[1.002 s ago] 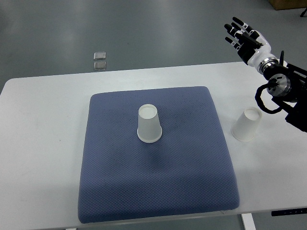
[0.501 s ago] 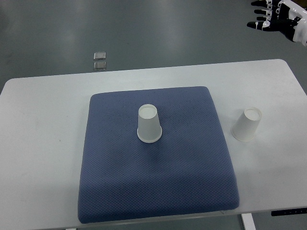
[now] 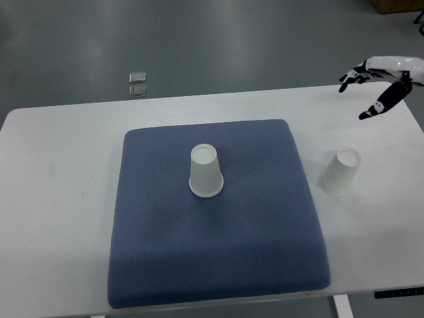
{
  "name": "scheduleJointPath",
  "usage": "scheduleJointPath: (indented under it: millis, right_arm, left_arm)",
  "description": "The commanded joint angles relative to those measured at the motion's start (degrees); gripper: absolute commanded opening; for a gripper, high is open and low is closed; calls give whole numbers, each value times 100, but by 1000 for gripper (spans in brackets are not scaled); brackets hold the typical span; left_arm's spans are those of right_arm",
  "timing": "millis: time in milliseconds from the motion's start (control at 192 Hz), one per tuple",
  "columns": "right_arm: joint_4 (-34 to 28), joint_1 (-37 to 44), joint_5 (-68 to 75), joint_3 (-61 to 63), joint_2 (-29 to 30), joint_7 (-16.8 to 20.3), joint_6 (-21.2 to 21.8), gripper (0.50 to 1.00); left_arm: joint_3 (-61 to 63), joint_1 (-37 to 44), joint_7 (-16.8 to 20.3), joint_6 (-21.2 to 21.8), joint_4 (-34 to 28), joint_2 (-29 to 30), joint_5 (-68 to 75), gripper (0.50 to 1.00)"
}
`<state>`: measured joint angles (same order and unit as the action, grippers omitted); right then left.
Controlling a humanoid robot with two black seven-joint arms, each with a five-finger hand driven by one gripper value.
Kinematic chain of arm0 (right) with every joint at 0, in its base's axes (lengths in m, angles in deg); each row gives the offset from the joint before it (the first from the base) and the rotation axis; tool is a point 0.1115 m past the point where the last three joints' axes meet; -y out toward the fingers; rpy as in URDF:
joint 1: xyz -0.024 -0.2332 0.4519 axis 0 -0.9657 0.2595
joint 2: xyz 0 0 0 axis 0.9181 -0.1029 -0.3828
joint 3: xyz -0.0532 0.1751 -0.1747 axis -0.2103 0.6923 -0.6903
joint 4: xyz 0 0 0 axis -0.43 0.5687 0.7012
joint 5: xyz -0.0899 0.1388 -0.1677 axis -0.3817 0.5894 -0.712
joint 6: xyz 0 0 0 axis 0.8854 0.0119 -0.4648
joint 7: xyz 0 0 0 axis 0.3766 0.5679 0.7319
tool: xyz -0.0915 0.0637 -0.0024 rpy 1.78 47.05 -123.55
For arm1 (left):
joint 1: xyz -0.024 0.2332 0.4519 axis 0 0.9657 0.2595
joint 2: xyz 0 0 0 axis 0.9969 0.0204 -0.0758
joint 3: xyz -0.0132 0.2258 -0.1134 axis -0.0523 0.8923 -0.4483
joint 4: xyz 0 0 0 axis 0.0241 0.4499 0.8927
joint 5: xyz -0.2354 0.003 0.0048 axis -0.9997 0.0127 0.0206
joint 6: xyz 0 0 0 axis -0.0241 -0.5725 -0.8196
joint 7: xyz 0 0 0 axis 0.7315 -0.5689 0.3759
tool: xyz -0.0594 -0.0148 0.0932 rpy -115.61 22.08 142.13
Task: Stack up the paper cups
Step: 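Lower the open right hand down over the standing white paper cup, then close the right hand fingers around the white paper cup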
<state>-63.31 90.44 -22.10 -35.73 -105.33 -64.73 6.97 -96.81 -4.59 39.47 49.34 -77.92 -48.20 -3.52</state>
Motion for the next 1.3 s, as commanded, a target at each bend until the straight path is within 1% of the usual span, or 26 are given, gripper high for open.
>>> scheduleJointPath:
  millis: [0, 136, 235, 485, 725, 908, 1091, 1294]
  right_arm:
    - [-141, -21, -631, -78, 27, 0, 30, 911]
    - [-352, -56, -1027, -263, 44, -114, 39, 911]
    - [-554, -47, -1378, -614, 18, -167, -58, 909]
    - [-642, -82, -1677, -869, 167, -114, -620, 907]
    - [-615, -196, -1712, -878, 352, -18, -954, 907]
    - [-598, -381, -1730, -887, 387, -26, -1042, 905]
    - [-598, -354, -1976, -939, 325, -88, -1042, 903]
    - [-624, -179, -1932, -931, 281, -88, -911, 905]
  left_arm:
    - [0, 0, 0, -2, 0, 0, 0, 1000]
    - [0, 0, 0, 7, 0, 0, 0, 1000]
    - [0, 0, 0, -2, 0, 0, 0, 1000]
    - [0, 0, 0, 7, 0, 0, 0, 1000]
    - [0, 0, 0, -2, 0, 0, 0, 1000]
    - [0, 0, 0, 7, 0, 0, 0, 1000]
    - [0, 0, 0, 7, 0, 0, 0, 1000]
    - [0, 0, 0, 7, 0, 0, 0, 1000]
